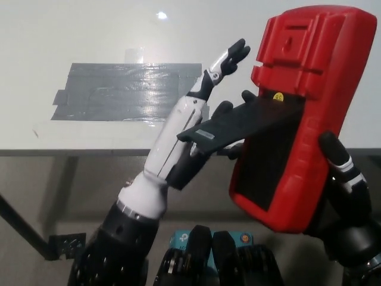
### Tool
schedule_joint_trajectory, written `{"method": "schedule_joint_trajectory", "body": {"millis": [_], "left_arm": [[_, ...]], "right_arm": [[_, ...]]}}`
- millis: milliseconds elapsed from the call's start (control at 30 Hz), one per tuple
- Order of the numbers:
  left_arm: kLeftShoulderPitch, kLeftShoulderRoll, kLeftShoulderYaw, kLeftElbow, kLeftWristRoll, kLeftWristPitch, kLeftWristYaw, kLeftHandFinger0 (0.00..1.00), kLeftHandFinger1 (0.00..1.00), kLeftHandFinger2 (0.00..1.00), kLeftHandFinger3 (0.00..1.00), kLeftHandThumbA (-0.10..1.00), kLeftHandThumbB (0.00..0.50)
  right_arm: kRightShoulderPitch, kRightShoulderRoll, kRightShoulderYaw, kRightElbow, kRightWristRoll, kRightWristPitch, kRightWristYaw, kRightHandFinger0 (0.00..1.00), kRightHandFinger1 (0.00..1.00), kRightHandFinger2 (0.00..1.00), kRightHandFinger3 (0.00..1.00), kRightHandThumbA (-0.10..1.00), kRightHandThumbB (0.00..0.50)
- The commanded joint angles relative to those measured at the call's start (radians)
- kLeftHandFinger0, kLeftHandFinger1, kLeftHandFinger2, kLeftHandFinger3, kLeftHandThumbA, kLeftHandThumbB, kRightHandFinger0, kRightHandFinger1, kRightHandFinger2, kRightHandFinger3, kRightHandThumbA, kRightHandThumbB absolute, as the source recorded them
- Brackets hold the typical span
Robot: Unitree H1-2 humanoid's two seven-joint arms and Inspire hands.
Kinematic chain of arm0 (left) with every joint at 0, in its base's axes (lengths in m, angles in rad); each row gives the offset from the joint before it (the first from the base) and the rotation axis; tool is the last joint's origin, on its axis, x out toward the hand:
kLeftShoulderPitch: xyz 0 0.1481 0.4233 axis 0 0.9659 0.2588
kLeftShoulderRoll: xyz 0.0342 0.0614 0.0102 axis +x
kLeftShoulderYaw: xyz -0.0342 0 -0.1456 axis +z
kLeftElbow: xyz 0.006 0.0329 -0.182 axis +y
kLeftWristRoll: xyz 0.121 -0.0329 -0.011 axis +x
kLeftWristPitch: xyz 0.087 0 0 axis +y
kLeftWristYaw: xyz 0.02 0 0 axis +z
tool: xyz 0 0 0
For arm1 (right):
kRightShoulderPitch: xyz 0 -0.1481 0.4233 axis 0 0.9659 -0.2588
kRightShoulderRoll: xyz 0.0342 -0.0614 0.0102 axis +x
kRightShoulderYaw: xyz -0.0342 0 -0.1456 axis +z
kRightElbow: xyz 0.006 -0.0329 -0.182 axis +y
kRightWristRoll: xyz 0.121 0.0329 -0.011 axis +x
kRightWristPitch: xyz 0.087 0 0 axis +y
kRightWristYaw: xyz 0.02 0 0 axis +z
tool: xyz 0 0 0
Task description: The robot first picks the multimeter with right hand and then unfolds the black stand on the back of it using left hand
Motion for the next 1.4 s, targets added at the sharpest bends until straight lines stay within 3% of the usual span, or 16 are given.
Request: {"method": "schedule_joint_trajectory", "body": {"millis": [0,200,367,600,800,967,1067,1200,1367], "left_arm": [[-0.010,-0.001,-0.026,-0.075,0.009,0.012,-0.044,1.00,1.00,1.00,1.00,1.00,0.331],[-0.084,0.024,0.098,-0.095,-0.081,0.043,-0.017,1.00,1.00,1.00,1.00,1.00,0.284],[-0.179,0.048,0.221,-0.089,-0.180,0.103,-0.006,1.00,1.00,1.00,1.00,1.00,0.303],[-0.278,0.096,0.364,-0.048,-0.273,0.157,0.011,1.00,1.00,1.00,1.00,1.00,0.256],[-0.354,0.102,0.451,-0.064,-0.312,0.256,0.042,1.00,1.00,1.00,1.00,1.00,0.297],[-0.327,0.088,0.416,-0.176,-0.312,0.255,0.031,1.00,1.00,1.00,1.00,1.00,0.309],[-0.299,0.082,0.359,-0.242,-0.292,0.237,0.008,1.00,1.00,1.00,1.00,1.00,0.294],[-0.249,0.084,0.253,-0.294,-0.210,0.164,-0.019,1.00,1.00,1.00,1.00,1.00,0.264],[-0.227,0.077,0.124,-0.362,-0.080,0.187,-0.054,1.00,1.00,1.00,1.00,1.00,0.286]], "right_arm": [[-0.054,-0.002,-0.017,-0.017,0.036,-0.036,0.040,0.00,0.34,0.58,0.20,-0.02,0.188],[-0.053,-0.008,-0.024,-0.016,0.055,-0.036,0.025,0.00,0.31,0.56,0.19,-0.01,0.193],[-0.047,-0.010,-0.029,-0.012,0.064,-0.037,0.039,0.00,0.30,0.57,0.20,-0.03,0.172],[-0.032,-0.008,-0.023,-0.012,0.064,-0.038,0.036,0.00,0.29,0.58,0.20,-0.03,0.173],[-0.035,-0.014,-0.024,-0.006,0.064,-0.036,0.040,0.00,0.29,0.59,0.21,-0.02,0.169],[-0.041,-0.009,-0.029,0.010,0.037,-0.032,0.025,0.00,0.28,0.59,0.20,-0.01,0.206],[-0.056,-0.008,-0.031,0.027,0.000,-0.025,0.033,0.00,0.27,0.63,0.24,0.02,0.195],[-0.082,-0.001,-0.040,0.050,-0.022,-0.023,0.025,0.00,0.28,0.65,0.28,0.03,0.208],[-0.116,0.011,-0.058,0.071,-0.025,-0.027,-0.008,0.00,0.31,0.68,0.28,-0.02,0.204]]}}
